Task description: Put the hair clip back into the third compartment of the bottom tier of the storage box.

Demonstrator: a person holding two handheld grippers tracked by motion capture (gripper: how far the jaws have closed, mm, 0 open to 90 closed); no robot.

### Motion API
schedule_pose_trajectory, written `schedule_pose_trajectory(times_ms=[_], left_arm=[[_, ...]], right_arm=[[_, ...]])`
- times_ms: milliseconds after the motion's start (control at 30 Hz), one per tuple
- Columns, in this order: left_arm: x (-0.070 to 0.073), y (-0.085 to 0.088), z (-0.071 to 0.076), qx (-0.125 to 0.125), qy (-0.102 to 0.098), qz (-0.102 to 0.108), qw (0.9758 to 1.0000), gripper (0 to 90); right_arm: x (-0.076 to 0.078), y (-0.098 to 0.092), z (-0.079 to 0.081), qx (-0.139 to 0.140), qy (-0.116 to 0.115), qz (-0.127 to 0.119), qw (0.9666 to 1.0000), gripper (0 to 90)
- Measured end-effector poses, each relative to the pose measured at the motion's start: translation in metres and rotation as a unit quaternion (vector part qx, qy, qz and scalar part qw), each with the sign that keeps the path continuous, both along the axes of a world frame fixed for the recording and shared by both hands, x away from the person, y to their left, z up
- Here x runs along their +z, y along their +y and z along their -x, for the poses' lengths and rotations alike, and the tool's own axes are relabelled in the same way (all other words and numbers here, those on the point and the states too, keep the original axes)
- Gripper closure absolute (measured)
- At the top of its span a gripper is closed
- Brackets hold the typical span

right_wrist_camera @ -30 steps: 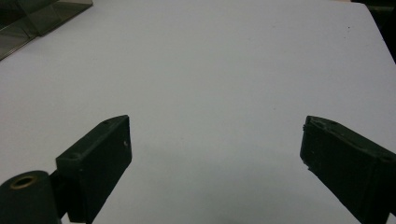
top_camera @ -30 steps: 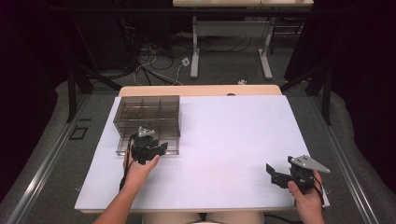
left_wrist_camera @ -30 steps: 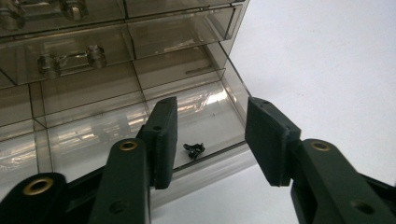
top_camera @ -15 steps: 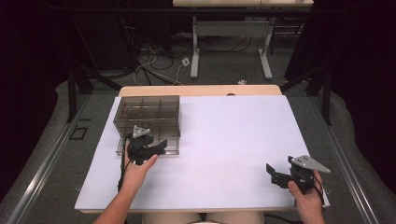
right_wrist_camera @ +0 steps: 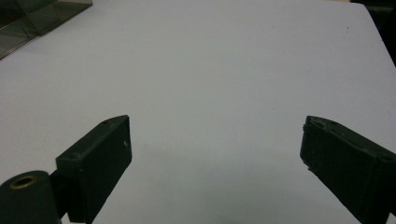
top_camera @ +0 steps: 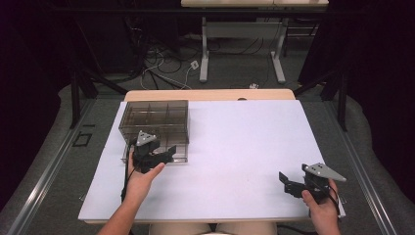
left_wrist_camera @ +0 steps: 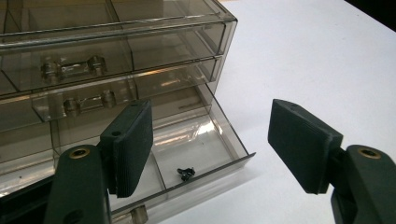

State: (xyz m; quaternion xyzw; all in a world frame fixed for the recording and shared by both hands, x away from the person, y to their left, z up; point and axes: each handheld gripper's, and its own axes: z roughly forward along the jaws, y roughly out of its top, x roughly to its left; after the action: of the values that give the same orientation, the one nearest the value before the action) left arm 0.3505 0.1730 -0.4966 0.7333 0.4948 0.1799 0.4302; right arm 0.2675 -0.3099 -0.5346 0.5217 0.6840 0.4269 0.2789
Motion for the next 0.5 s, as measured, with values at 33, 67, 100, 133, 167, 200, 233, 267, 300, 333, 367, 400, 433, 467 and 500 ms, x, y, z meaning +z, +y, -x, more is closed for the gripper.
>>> schedule_pose_trajectory(times_ms=[33, 67, 100, 133, 167, 200, 233, 267, 300, 333, 367, 400, 433, 467, 500], left_arm=[[-0.0001, 0.0, 0.0004, -0.001, 0.0, 0.002, 1.0, 30.8], [-0.0001, 0.0001, 0.001, -0.001, 0.004, 0.005, 1.0, 30.0], [0.0, 0.0007, 0.0013, -0.005, 0.006, 0.009, 0.9999, 29.3], [-0.0002, 0.0008, 0.0018, -0.009, 0.004, 0.013, 0.9999, 29.2], [-0.0002, 0.0009, 0.0022, -0.009, 0.002, 0.012, 0.9999, 29.1], [-0.0001, 0.0013, 0.0029, -0.01, -0.001, 0.01, 0.9999, 28.4], [-0.0002, 0.0014, 0.0038, -0.009, -0.006, 0.009, 0.9999, 27.5], [-0.0004, 0.0012, 0.0042, -0.009, -0.007, 0.012, 0.9999, 26.6], [0.0001, 0.0018, 0.0051, -0.009, -0.006, 0.01, 0.9999, 25.7], [0.0006, 0.0027, 0.0058, -0.009, -0.009, 0.01, 0.9999, 24.4], [0.0005, 0.0024, 0.0065, -0.005, -0.012, 0.013, 0.9998, 23.0], [0.0009, 0.0029, 0.0072, -0.002, -0.014, 0.012, 0.9998, 21.3], [0.0013, 0.0035, 0.0078, -0.001, -0.016, 0.011, 0.9998, 19.8], [0.0016, 0.0037, 0.0088, 0.0, -0.014, 0.017, 0.9998, 18.9], [0.0024, 0.0045, 0.0097, 0.0, -0.014, 0.017, 0.9998, 18.0]], right_arm=[[0.0, -0.0001, 0.0001, -0.001, 0.0, 0.0, 1.0, 8.4], [0.0, -0.0001, 0.0, -0.001, 0.0, 0.0, 1.0, 8.4], [0.0, 0.0, 0.0001, -0.001, 0.0, 0.0, 1.0, 8.4], [0.0, 0.0003, 0.0, 0.0, 0.001, -0.002, 1.0, 8.4], [0.0, 0.0001, 0.0001, 0.001, 0.0, 0.001, 1.0, 8.4], [0.0, 0.0004, 0.0001, 0.001, 0.0, -0.001, 1.0, 8.4], [-0.0001, 0.0002, 0.0001, 0.001, 0.0, 0.001, 1.0, 8.4], [0.0, 0.0001, 0.0001, 0.001, 0.001, 0.001, 1.0, 8.4], [0.0, 0.0001, 0.0001, 0.0, 0.0, 0.0, 1.0, 8.4], [0.0, 0.0, 0.0002, 0.001, 0.001, 0.0, 1.0, 8.4], [0.0, 0.0, 0.0002, 0.0, 0.001, -0.001, 1.0, 8.4], [0.0, -0.0001, 0.0002, 0.0, 0.0, 0.001, 1.0, 8.4], [0.0, -0.0003, 0.0002, 0.0, 0.0, 0.001, 1.0, 8.4], [0.0, -0.0004, 0.0002, 0.0, -0.001, 0.001, 1.0, 8.4], [0.0, -0.0004, 0.0002, 0.0, -0.001, 0.002, 1.0, 8.4]])
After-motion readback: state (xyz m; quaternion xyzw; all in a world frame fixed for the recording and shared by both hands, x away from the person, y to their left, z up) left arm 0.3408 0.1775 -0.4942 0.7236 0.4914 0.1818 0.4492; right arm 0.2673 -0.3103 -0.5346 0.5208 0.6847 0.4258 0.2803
